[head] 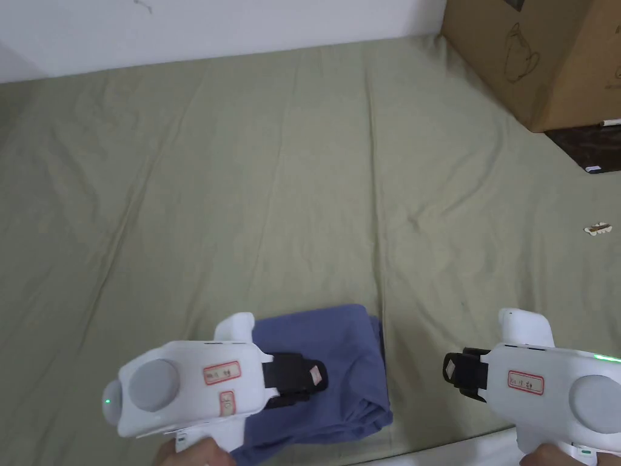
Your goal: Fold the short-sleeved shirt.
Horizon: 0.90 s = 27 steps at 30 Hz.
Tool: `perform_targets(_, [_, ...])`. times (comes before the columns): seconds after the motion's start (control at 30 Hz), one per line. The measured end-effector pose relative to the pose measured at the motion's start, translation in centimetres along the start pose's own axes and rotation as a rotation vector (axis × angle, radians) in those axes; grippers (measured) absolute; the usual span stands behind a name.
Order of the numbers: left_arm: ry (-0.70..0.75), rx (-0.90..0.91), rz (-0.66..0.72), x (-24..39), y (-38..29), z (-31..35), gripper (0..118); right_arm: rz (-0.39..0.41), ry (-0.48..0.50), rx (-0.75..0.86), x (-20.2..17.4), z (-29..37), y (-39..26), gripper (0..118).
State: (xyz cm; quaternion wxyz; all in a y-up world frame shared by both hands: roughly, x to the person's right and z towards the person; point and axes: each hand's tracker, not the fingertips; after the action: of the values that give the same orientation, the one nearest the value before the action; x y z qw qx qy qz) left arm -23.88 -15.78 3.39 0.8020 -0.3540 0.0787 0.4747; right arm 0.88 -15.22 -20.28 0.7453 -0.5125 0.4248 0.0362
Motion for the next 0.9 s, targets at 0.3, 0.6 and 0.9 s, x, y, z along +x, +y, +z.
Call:
perform_targets(0.3, [-0.006, -0.116, -0.042, 2.9, -0.8, -6.7, 12, -0.028, 0.0, 0.007, 0.6, 0.6, 0.0, 0])
perform_targets(0.6, [-0.02, -0.164, -0.128, 5.7, -1.4, -7.9, 12, -0.034, 0.009, 0.002, 0.1, 0.6, -0.1, 0])
perform_targets(0.9, [-0.096, -0.077, -0.122, 5.0, -1.2, -2.8, 12, -0.002, 0.023, 0.006, -0.9, 0.9, 0.5, 0])
